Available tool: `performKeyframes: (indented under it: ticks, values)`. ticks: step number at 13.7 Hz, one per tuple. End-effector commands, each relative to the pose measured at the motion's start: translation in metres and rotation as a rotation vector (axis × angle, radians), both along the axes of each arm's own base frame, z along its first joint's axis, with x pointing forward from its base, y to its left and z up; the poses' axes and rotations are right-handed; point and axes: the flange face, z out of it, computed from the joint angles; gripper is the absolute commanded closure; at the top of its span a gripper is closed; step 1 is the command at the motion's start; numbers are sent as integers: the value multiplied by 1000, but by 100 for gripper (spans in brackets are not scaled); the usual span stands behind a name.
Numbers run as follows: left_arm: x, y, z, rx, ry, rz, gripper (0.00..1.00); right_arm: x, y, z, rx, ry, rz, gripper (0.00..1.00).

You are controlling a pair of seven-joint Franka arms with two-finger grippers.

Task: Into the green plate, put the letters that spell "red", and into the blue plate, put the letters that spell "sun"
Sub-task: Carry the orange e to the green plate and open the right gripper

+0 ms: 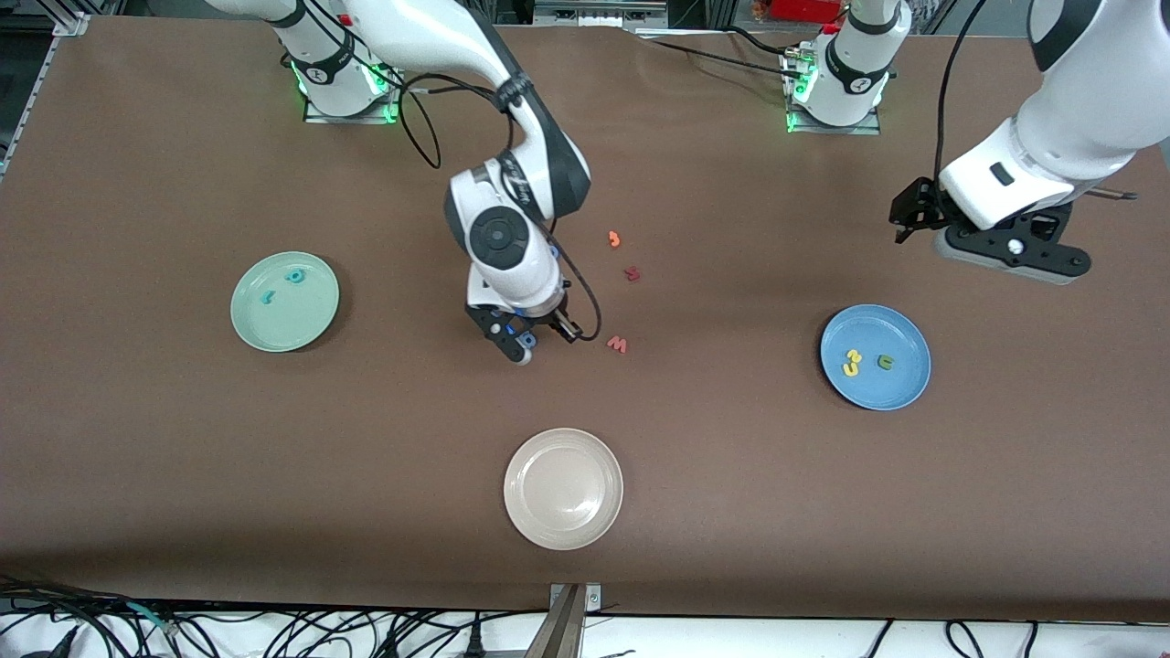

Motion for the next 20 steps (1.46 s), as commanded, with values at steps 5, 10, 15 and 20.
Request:
performKeyframes:
  ticks: [5,10,15,20]
  values:
    - [-14,20,18,-87,-6,30,0,33,-151,89,12,180,198,87]
    - [-15,26,12,-70,39,45,0,43,-279,76,27,246,378,87]
    - [-8,37,4,-43,53,62,0,30,-376,29,49,228,495,87]
    - [-13,34,9,-39,66,52,0,6,-437,-38,6,151,560,87]
